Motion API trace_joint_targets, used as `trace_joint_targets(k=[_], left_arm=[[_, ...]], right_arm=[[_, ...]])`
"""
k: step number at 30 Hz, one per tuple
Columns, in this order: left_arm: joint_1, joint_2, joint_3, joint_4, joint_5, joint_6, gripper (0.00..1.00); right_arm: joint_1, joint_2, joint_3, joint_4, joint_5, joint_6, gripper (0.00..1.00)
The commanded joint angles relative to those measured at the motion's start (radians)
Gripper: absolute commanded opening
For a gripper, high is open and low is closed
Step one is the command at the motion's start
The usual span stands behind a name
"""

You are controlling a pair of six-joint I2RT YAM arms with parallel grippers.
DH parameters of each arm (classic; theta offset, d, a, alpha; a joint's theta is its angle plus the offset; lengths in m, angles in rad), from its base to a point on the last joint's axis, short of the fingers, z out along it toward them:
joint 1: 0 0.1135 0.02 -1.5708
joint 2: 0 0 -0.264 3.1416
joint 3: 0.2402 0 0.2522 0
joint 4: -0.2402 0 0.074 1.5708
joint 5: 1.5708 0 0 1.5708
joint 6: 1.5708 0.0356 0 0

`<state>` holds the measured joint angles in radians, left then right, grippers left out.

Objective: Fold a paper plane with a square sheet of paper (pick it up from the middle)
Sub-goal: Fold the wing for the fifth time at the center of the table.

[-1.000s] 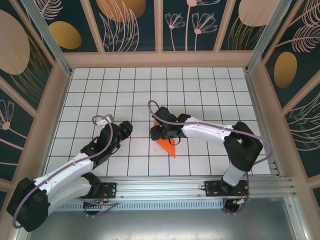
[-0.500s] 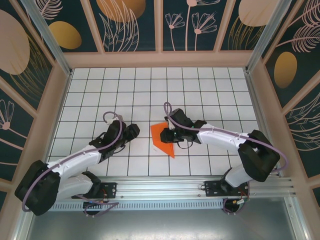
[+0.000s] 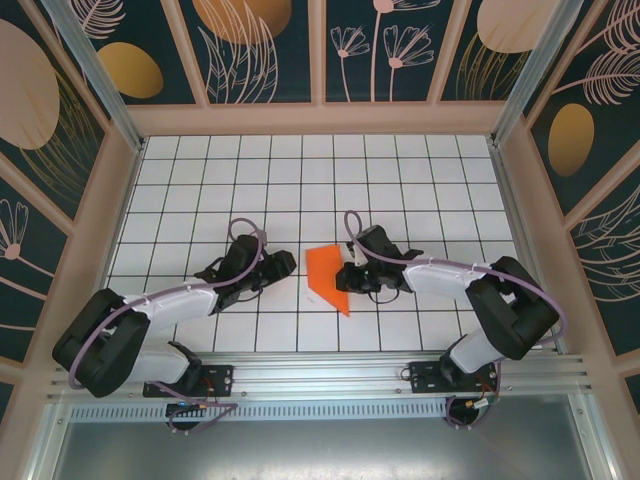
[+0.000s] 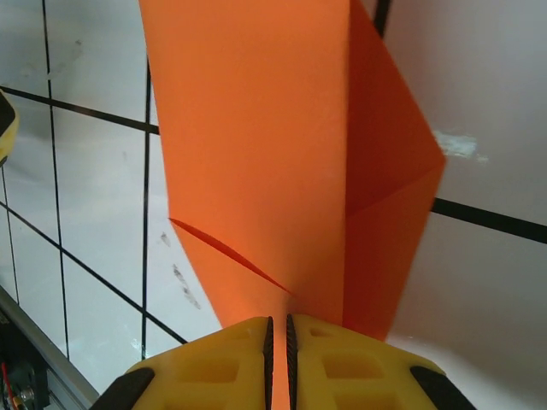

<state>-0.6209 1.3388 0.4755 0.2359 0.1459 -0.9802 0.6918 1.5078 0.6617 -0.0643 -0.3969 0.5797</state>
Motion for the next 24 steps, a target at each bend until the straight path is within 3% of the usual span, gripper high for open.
trace_joint_targets(k=[1, 10, 24], left_arm=[[-0.004, 0.025, 0.031, 0.055, 0.063, 0.017, 0.56], [-0.023, 0.092, 0.061, 0.080, 0.136, 0.003, 0.57], [-0.149, 0.224, 0.127, 0.033, 0.077, -0.144, 0.58]], right_arm=[[-0.040, 0.012, -0.048, 0.075, -0.040, 0.000, 0.15], [-0.111, 0.062, -0.139, 0.181, -0.095, 0.021, 0.15], [-0.187, 0.064, -0.244, 0.288, -0.143, 0.057, 0.13]])
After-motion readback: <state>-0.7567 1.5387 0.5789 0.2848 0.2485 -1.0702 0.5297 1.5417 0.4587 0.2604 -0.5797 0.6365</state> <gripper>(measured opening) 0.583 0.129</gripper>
